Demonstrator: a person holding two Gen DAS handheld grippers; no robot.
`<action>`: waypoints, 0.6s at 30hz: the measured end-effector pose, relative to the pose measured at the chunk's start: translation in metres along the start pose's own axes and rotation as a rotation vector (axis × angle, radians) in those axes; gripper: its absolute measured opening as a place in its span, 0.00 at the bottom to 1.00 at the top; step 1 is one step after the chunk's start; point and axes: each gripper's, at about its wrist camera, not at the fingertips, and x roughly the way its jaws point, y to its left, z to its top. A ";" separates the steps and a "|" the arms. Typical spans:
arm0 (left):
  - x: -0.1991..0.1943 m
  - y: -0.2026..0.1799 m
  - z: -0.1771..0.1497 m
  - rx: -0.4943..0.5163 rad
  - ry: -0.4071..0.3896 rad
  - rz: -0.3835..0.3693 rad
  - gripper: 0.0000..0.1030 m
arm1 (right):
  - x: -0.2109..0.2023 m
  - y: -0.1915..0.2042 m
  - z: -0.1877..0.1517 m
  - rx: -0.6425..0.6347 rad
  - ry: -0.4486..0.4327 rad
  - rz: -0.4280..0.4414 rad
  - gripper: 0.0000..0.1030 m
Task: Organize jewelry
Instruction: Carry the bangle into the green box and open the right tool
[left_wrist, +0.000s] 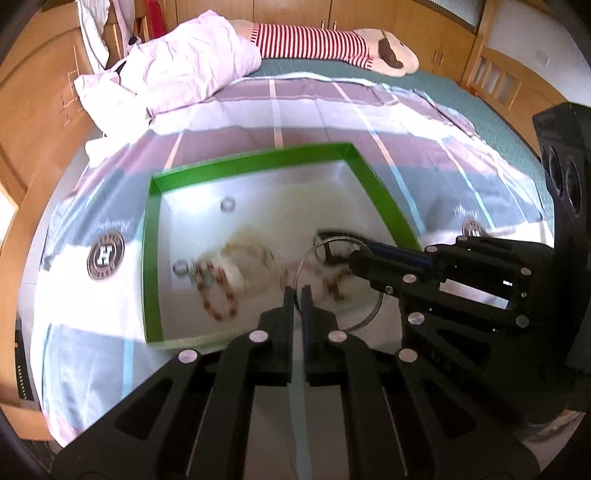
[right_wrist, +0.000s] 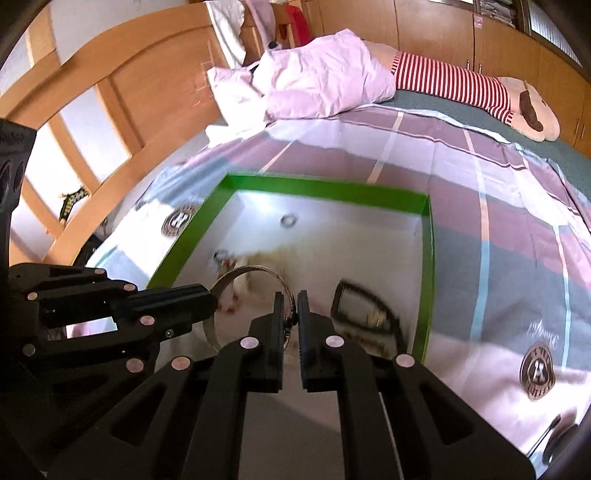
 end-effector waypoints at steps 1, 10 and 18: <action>0.002 0.002 0.006 -0.003 -0.002 0.000 0.04 | 0.003 -0.002 0.004 0.006 0.001 -0.002 0.07; 0.069 0.014 0.023 -0.035 0.077 -0.026 0.04 | 0.058 -0.030 0.002 0.076 0.082 -0.014 0.07; 0.096 0.023 0.012 -0.021 0.114 0.080 0.19 | 0.062 -0.044 -0.008 0.194 0.067 0.011 0.37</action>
